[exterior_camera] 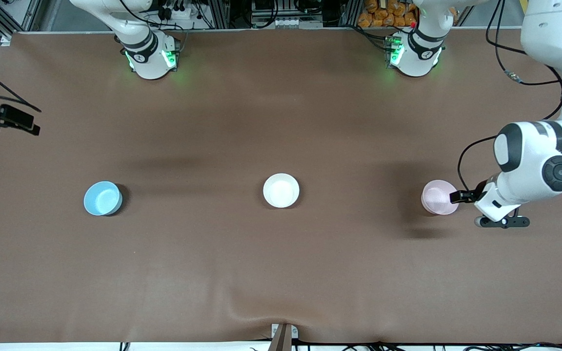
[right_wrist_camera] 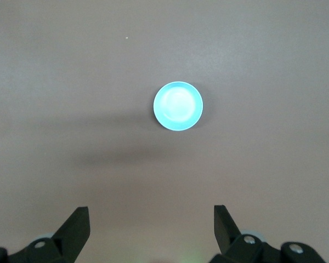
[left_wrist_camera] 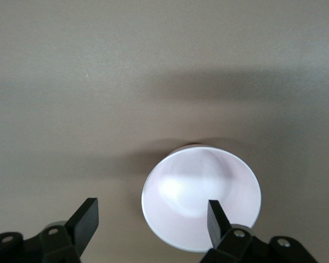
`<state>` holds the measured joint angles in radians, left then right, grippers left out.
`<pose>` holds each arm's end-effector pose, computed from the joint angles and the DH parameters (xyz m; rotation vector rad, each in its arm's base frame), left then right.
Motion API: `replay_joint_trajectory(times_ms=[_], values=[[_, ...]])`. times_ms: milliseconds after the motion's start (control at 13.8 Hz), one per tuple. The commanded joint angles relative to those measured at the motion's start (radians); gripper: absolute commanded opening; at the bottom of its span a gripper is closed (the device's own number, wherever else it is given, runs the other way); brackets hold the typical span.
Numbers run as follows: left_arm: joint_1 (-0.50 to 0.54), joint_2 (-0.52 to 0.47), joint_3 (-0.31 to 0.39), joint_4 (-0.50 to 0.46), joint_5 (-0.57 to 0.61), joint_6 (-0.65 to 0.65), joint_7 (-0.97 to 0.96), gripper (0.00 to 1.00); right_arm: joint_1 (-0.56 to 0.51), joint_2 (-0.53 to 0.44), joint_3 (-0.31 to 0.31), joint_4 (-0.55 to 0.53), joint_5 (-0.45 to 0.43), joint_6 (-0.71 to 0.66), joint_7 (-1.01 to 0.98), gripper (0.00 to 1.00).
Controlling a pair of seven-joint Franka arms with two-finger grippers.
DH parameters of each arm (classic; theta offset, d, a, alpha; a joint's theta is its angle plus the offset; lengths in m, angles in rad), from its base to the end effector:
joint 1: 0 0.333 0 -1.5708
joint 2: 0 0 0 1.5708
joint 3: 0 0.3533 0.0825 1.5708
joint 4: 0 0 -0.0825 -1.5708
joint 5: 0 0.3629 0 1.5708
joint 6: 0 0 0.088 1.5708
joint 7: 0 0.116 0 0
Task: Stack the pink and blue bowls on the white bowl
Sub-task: 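Reach the left gripper down to the rim of the pink bowl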
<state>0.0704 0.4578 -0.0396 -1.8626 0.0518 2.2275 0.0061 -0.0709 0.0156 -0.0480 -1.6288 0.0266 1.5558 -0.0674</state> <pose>0.6285 0.0234 0.3031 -3.1181 0.0087 0.1446 0.5300 -0.0600 0.6173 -3.1037 0.0812 0.1333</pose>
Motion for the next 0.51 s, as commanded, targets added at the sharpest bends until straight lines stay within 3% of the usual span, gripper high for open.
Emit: replay_joint_trajectory(times_ms=[0, 435], values=[[0.0, 0.034, -0.005, -0.003, 0.014, 0.055, 0.017, 0.79, -0.018, 0.006, 0.01, -0.048, -0.007, 0.062, 0.0, 1.0], [0.029, 0.061, -0.008, -0.044, 0.014, 0.116, 0.074, 0.49, -0.026, 0.105, 0.008, -0.052, -0.013, 0.15, -0.002, 1.0]])
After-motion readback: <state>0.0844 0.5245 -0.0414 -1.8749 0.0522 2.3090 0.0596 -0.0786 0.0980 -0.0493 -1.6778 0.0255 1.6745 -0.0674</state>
